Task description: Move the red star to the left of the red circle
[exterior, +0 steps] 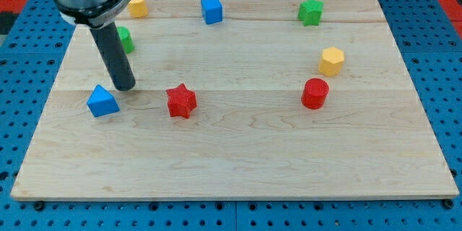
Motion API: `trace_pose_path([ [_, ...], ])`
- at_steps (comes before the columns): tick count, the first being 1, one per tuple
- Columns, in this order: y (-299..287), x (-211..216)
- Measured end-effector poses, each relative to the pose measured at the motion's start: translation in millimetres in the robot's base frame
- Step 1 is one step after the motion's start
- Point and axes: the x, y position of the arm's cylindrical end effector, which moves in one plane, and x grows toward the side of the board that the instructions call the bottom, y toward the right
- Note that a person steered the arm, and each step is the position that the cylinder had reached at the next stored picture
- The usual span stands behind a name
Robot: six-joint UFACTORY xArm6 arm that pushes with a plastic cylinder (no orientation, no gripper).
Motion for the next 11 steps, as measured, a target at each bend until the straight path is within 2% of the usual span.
trace_pose_path([
  [1, 9.6, 19.4],
  [3, 35.2, 28.1],
  [5, 99.4, 26.7],
  [6, 87.8, 31.4],
  [7, 96.2, 71.7],
  [10, 218.1, 64.4],
  [11, 286.9, 51.5],
])
